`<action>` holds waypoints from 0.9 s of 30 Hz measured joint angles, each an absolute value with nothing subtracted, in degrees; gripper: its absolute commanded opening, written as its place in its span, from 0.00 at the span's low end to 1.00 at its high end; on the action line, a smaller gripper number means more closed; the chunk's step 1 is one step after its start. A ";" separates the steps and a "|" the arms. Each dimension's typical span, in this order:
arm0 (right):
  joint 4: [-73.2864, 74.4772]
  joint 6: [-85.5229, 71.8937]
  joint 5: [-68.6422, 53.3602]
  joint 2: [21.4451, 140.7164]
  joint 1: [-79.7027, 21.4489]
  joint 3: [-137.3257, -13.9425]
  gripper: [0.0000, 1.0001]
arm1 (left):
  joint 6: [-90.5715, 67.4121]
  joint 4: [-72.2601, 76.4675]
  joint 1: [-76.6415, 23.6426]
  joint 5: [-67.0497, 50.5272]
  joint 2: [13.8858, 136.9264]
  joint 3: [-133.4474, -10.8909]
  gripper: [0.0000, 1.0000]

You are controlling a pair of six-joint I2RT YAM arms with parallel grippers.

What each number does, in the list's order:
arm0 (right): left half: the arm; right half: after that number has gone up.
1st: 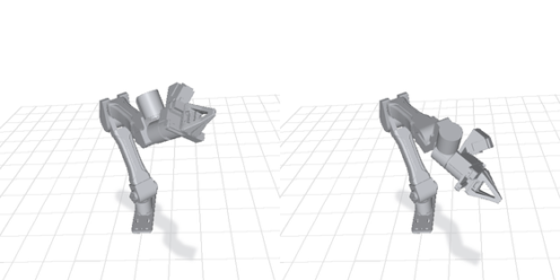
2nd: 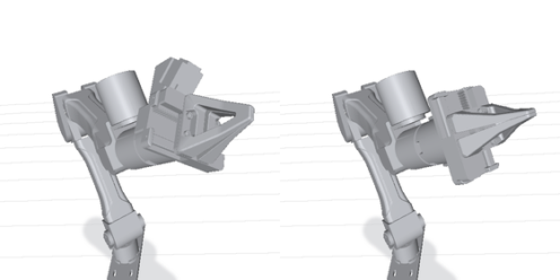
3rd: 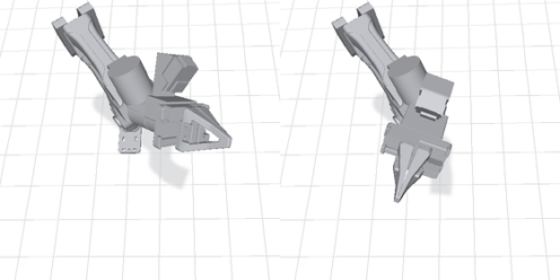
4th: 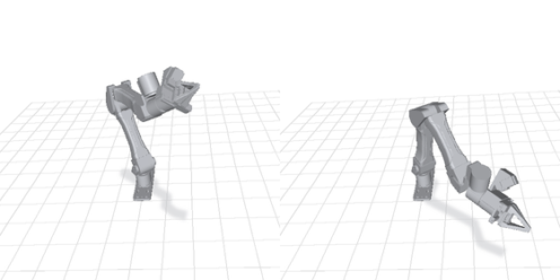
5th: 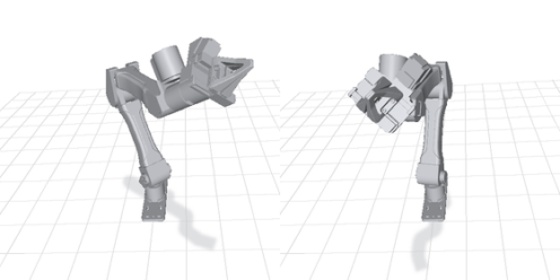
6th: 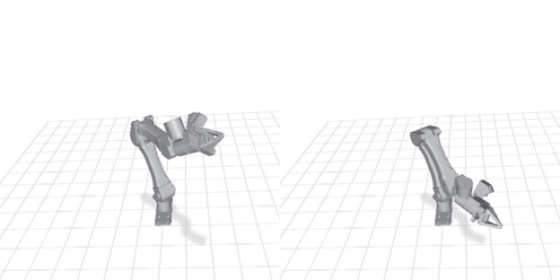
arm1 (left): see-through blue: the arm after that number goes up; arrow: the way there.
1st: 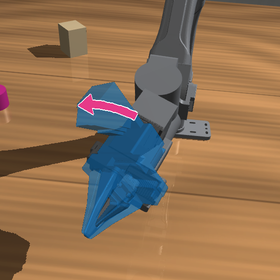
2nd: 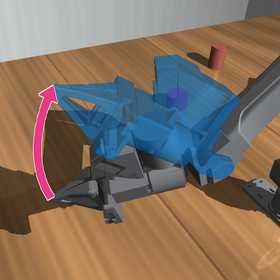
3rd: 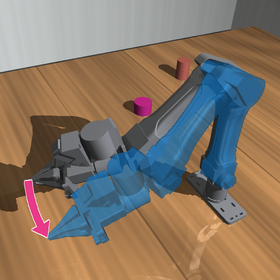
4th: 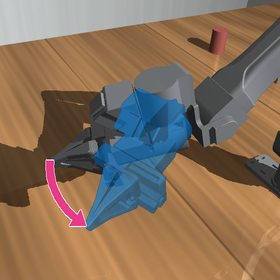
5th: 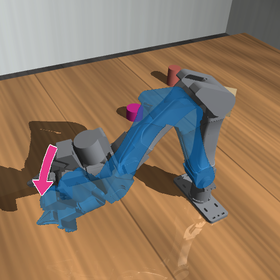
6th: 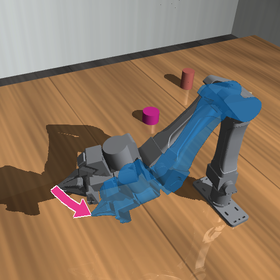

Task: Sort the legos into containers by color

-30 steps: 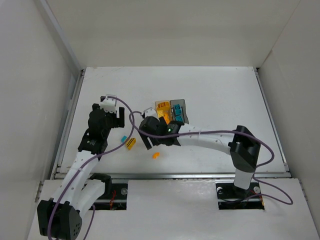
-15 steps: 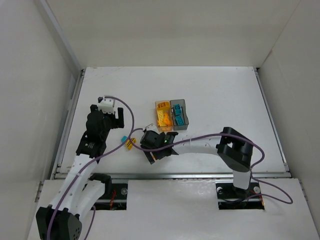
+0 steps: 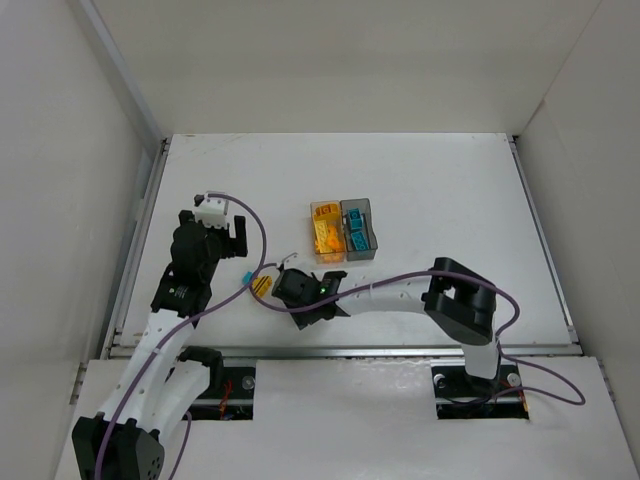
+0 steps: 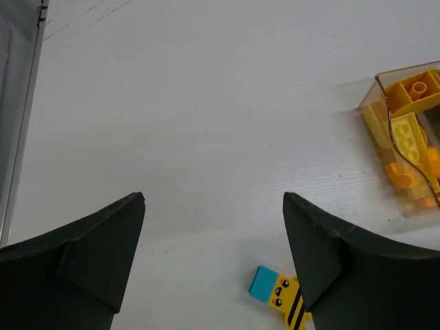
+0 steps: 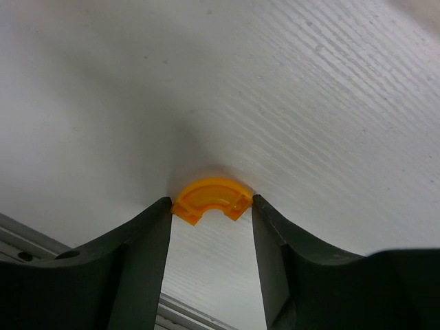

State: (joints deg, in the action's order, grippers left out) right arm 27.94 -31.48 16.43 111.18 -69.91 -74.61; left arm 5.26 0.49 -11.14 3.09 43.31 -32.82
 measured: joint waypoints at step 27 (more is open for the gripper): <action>34.79 -31.59 26.94 100.60 -69.58 -80.99 0.28 | 16.84 -7.38 -9.45 2.04 42.98 -35.73 0.70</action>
